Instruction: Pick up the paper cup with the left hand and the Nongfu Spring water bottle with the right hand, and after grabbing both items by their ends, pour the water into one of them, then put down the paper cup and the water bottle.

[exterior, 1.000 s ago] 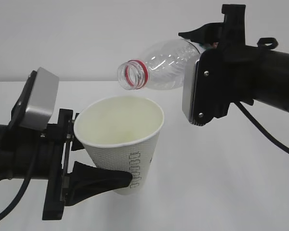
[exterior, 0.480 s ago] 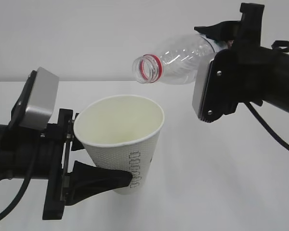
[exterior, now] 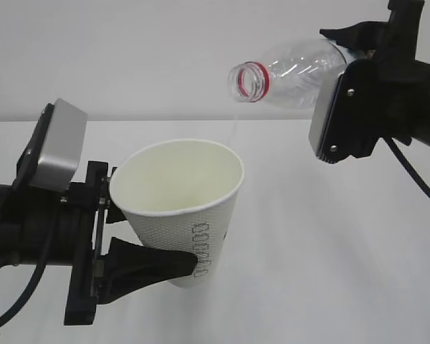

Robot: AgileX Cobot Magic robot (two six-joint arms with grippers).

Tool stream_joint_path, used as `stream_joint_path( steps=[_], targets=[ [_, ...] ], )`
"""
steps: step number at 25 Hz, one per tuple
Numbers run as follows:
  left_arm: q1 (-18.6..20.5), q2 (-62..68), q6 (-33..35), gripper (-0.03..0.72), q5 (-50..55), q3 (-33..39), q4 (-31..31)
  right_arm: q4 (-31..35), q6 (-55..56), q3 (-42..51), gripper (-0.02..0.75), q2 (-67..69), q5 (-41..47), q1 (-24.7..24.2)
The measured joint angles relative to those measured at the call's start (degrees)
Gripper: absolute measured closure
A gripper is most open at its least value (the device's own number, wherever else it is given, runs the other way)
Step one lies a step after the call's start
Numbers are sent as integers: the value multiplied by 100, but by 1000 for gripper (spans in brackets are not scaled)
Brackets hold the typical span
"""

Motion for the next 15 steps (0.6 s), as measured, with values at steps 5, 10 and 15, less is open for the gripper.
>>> stream_joint_path(
  steps=[5,10,15],
  targets=[
    [0,0,0,185,0,0,-122,-237,383,0,244,0,-101,0],
    [0,0,0,186,0,0,-204,-1049,1349,0,244,0,-115,0],
    [0,0,0,187,0,0,-216,-1593,1855,0,244,0,-128,0]
  ],
)
